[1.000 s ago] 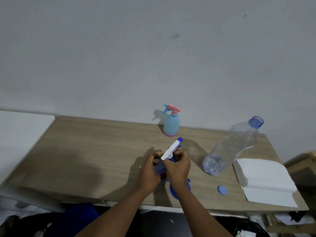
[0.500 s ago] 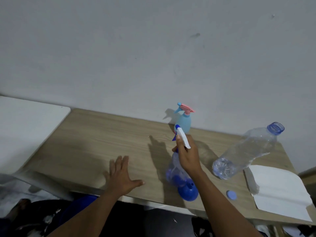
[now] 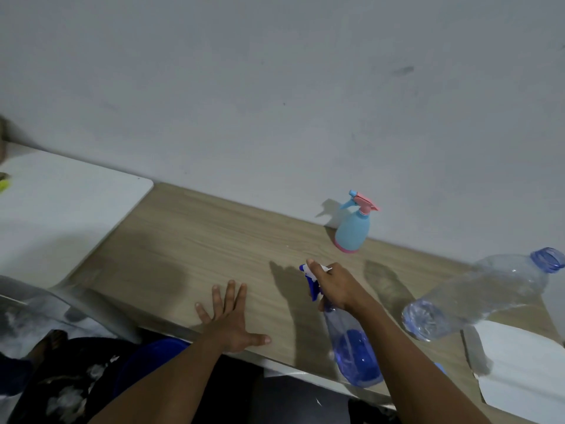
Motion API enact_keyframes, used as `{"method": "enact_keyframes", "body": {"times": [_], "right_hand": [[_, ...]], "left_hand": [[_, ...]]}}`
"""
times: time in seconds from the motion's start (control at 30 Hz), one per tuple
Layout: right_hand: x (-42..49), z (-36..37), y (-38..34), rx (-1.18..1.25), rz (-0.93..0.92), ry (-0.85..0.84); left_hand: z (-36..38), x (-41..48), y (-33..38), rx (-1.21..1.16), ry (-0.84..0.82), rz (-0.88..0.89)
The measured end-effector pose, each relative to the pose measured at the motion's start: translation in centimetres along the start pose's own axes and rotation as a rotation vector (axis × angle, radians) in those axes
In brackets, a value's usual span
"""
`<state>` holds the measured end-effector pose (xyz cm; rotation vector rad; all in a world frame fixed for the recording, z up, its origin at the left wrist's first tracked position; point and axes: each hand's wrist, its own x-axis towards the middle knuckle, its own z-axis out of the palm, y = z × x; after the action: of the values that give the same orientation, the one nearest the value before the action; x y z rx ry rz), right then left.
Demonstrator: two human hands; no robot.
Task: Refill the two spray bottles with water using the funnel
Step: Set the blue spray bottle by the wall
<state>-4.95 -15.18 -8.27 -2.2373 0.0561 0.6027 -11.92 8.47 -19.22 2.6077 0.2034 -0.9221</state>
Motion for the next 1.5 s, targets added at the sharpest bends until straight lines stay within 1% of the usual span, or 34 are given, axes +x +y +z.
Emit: {"method": "enact_keyframes", "body": {"times": [0.13,0.27,0.37,0.47,0.53,0.6,0.7,0.77,0.83,1.03,1.27,1.5], "right_hand": [[-0.4,0.0,-0.6,0.036,0.040,0.028],[-0.7,-0.3,-0.2,0.012,0.063,0.052],[-1.0,-0.5,0.2,0.035,0.034,0.097],[-1.3,-1.0,0.1,0.183,0.020,0.176],[-1.1,-1.7,-0.2,0.247,-0.031,0.246],[-0.5,-2.4,-0.3,0.248,-0.104,0.343],[0.8,-3.5,-0.7,0.228,-0.211,0.530],[1.6,-4.1,-1.4,0.192,-0.261,0.603],[2.7,-4.6,-2.1,0.175,-0.298,0.611],[7.1,-5.5,-4.1,0.112,-0.330,0.582],[11.5,-5.4,-6.4,0.011,-0.289,0.543],[13.2,-5.0,-7.2,0.021,-0.264,0.560]], "left_hand": [[-0.1,-0.2,-0.1,-0.008,-0.010,0.001],[-0.2,-0.3,0.1,0.000,-0.013,-0.003],[-0.4,-0.5,0.1,-0.003,-0.028,-0.003],[-0.5,-0.6,0.2,-0.007,-0.027,-0.005],[-0.5,-0.6,0.3,-0.003,-0.024,-0.002],[-0.5,-0.6,0.3,0.004,-0.028,-0.001],[-0.6,-0.6,0.3,0.010,-0.033,-0.004],[-0.5,-0.5,0.3,0.011,-0.039,-0.002],[-0.5,-0.4,0.3,0.009,-0.043,-0.001],[-0.5,0.2,0.3,0.012,-0.066,-0.028],[-0.6,0.3,0.6,0.005,-0.042,-0.041],[-0.6,0.3,0.5,-0.012,-0.039,-0.026]]}}
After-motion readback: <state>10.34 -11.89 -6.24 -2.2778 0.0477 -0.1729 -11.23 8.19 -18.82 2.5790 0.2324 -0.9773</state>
